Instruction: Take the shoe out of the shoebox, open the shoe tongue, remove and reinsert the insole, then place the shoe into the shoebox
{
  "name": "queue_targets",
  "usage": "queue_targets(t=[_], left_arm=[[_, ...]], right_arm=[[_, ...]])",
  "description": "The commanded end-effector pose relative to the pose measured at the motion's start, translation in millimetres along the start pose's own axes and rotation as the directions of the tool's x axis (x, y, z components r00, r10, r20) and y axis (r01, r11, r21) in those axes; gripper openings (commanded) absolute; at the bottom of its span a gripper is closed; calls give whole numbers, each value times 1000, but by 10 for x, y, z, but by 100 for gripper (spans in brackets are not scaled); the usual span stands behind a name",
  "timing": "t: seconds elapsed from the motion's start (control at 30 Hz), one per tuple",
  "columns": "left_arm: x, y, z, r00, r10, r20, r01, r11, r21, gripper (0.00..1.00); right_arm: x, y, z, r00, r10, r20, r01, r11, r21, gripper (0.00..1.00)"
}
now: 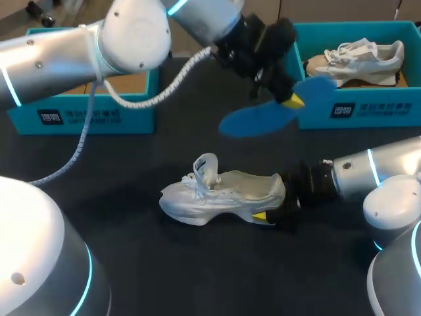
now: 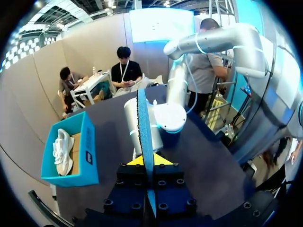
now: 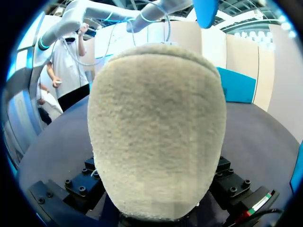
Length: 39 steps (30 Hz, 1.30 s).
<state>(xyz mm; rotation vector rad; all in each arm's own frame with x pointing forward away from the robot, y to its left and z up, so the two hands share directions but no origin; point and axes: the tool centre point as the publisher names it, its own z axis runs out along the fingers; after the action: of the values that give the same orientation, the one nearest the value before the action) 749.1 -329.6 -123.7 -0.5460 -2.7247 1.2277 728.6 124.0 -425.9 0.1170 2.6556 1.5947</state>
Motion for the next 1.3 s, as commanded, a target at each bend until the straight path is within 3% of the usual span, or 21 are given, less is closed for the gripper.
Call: queue_targets(t=[0.03, 1.3], left_arm=[[-147, -31, -134, 996, 29, -87, -24, 998, 55, 0], [-147, -31, -134, 996, 29, -87, -24, 998, 55, 0]], right_arm=[[4, -7, 49, 1000, 1, 2, -1, 1000, 7, 0], [4, -7, 49, 1000, 1, 2, -1, 1000, 7, 0]])
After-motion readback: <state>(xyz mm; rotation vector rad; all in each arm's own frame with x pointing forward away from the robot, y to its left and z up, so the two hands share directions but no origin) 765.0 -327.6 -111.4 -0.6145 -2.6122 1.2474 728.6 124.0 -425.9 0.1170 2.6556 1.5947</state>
